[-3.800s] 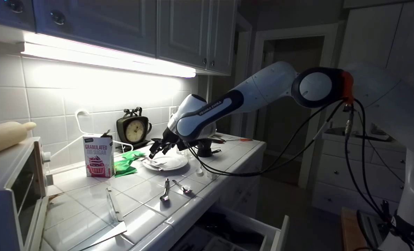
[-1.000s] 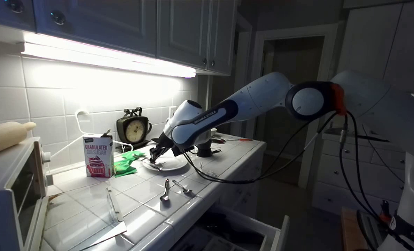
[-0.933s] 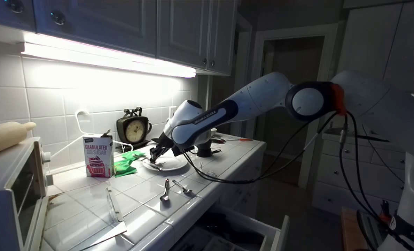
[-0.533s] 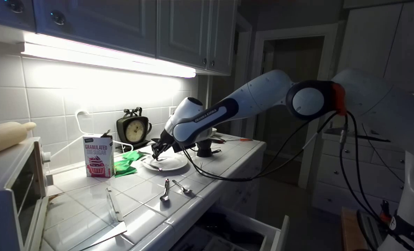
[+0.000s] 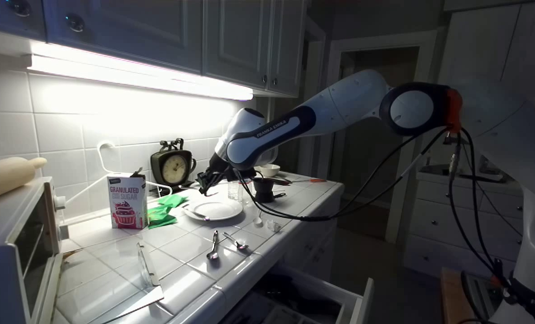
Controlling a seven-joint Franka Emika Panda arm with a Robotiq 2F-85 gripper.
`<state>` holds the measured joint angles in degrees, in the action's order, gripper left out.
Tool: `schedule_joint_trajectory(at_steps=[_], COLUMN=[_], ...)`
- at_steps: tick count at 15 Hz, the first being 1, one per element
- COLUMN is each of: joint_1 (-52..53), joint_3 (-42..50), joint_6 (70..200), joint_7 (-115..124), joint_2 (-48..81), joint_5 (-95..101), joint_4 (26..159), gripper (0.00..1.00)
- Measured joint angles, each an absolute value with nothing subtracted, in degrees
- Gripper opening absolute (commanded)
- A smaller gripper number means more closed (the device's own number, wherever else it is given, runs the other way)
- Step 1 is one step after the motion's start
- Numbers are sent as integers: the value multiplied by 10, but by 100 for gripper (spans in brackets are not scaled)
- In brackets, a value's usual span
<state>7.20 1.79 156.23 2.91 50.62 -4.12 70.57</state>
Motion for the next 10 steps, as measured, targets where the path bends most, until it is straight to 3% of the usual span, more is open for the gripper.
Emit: schedule_joint_trajectory(at_steps=[4,10], joint_1=[61,-39], joint_3=[-16,-155], joint_6=[1562,1562], joint_7=[10,-130], joint_2=[462,379], joint_5=[-42,-87], joint_4=[771,904], gripper=[2,2])
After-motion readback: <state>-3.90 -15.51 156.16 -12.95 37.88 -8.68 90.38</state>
